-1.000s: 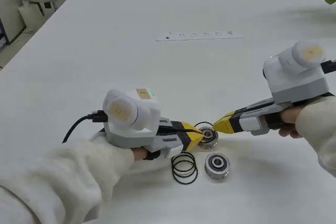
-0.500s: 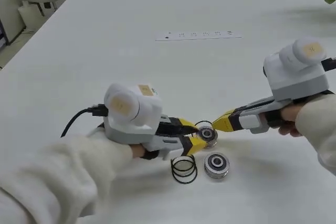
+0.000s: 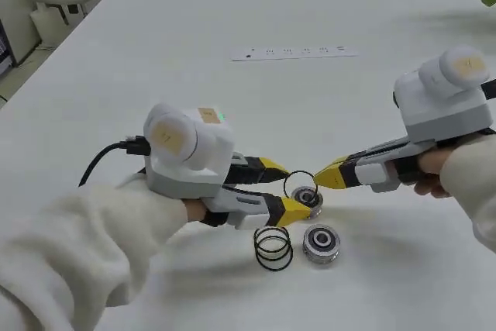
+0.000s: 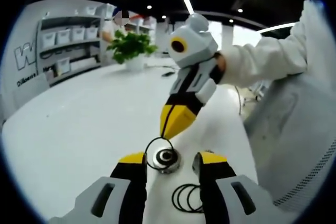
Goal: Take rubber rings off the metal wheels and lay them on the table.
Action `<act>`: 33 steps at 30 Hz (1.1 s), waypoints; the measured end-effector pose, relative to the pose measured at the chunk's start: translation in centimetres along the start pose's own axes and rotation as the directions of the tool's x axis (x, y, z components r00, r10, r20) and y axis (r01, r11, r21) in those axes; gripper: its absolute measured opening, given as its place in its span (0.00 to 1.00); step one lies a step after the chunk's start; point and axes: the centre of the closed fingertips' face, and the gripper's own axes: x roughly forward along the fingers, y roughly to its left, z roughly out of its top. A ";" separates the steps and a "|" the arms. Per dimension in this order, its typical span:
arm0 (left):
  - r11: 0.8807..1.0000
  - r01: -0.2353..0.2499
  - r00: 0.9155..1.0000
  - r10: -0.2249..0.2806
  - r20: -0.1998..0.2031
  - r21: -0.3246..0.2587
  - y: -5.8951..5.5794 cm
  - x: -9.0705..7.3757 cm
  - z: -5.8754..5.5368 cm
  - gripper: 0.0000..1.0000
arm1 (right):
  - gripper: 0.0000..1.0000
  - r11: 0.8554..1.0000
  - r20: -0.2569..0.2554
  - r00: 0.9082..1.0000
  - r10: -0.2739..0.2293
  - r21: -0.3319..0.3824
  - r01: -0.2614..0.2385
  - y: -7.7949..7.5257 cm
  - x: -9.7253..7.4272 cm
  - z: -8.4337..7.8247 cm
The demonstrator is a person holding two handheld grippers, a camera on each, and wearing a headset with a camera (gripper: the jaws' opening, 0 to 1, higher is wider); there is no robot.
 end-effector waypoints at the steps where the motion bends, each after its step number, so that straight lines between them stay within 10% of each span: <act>1: 1.000 0.005 1.000 -0.005 -0.002 0.006 -0.1 0.0 0.1 0.41 | 0.00 1.000 0.002 1.000 0.000 -0.004 0.000 0.1 0.0 0.1; 33: 0.995 -0.067 0.997 0.066 0.029 0.070 0.2 -5.9 3.7 0.68 | 0.00 0.987 0.043 0.996 0.075 -0.148 -0.068 3.9 -0.8 3.2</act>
